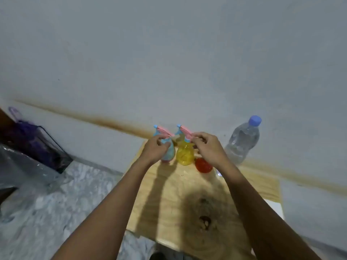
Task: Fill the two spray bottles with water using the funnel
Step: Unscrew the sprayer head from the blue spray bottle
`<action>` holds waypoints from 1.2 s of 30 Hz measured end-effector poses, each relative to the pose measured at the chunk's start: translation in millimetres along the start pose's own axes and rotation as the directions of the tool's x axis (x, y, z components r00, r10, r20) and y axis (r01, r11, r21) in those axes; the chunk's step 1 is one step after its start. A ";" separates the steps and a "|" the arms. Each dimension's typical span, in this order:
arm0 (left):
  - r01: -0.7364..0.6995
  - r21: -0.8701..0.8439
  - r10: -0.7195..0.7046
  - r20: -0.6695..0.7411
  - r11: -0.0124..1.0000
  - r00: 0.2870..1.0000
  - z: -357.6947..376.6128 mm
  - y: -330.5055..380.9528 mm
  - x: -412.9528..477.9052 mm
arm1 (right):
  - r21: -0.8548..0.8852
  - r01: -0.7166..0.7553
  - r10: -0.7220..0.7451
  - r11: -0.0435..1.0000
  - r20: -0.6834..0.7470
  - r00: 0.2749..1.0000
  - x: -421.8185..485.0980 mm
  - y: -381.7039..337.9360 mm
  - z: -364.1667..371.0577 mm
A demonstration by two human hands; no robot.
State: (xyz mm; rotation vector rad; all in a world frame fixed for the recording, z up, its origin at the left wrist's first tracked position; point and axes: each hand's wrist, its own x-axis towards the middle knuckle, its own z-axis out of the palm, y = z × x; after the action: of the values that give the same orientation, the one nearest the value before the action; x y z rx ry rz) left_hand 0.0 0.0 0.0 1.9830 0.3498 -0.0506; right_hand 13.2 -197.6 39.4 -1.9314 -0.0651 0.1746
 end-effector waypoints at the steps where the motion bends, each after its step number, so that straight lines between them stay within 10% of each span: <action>1: 0.037 -0.003 -0.037 0.002 0.999 0.999 2.4 -8.0 5.4 | 0.005 -0.029 0.029 1.000 0.011 1.000 8.4 6.1 14.1; 23: 0.086 0.105 -0.092 0.048 0.991 0.995 38.4 -117.1 115.4 | -0.130 -0.126 0.101 0.983 -0.182 0.978 94.2 55.1 158.5; 36: -0.351 -0.023 0.352 0.039 0.936 0.935 -10.7 -64.4 52.6 | -0.035 0.098 -0.104 0.995 -0.285 0.953 59.1 -7.2 115.8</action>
State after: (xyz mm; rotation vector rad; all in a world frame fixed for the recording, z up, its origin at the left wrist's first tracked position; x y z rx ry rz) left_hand 31.8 46.1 -62.4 1.9985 -0.0369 0.1383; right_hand 54.1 -80.4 0.1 -1.9504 0.0276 -0.1756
